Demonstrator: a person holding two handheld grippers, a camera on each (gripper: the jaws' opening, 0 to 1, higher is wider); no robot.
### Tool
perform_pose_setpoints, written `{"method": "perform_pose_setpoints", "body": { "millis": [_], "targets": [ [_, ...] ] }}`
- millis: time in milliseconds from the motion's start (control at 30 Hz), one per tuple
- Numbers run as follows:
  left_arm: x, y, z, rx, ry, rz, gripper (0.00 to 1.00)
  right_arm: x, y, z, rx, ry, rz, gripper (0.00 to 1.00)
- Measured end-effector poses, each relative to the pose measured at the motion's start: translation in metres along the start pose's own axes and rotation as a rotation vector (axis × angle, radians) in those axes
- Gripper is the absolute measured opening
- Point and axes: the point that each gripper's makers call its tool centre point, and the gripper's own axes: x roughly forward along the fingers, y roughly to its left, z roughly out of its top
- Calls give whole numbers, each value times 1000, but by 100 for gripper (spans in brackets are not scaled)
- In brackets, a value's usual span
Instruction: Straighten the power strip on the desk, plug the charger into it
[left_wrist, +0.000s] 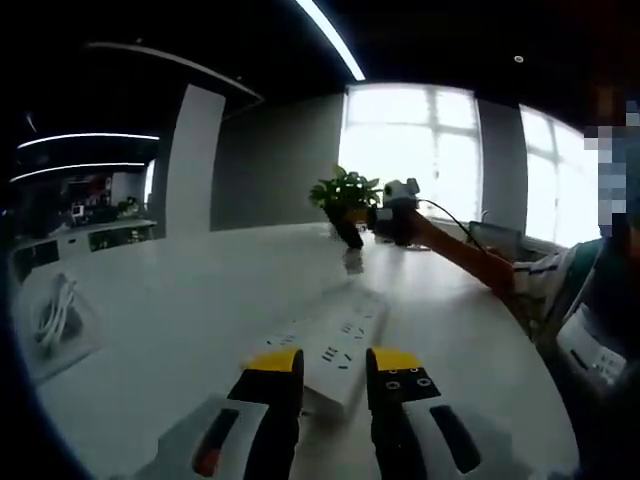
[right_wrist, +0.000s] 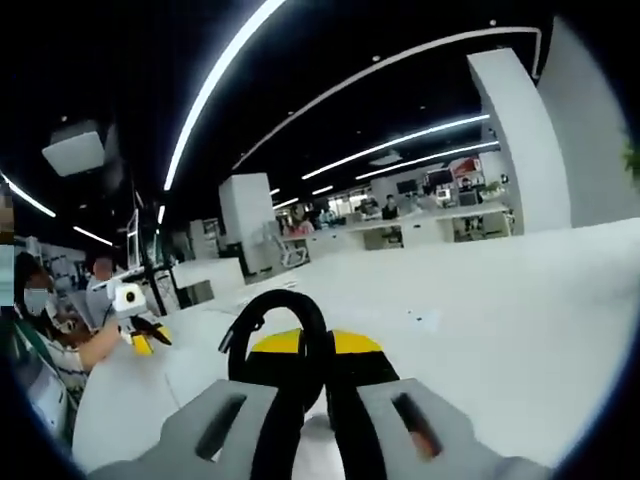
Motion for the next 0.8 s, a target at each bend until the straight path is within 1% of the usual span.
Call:
{"method": "perform_pose_setpoints", "body": {
  "millis": [133,167,367,467,500,667,800],
  "targets": [
    [1,3,3,15,-11,21,24,0,6,1,8,-4,23,6],
    [1,3,4,21,-14,22,24,0,9,0,12,-4,30,6],
    [0,3,9,42,-32,22,24,0,15,4,31,-20,57,6],
    [0,7,11,64,-38,49,24,-1,19,6,25,-24,64,6],
    [0,8,11,69,-37,53,24,0,24,4,23,-25,65,6],
    [1,8,14,82,-45,52,24,0,31,6,27,-36,84,6],
    [2,8,17,87,-62,52,24,2,42,8,27,-37,106,6]
  ]
}}
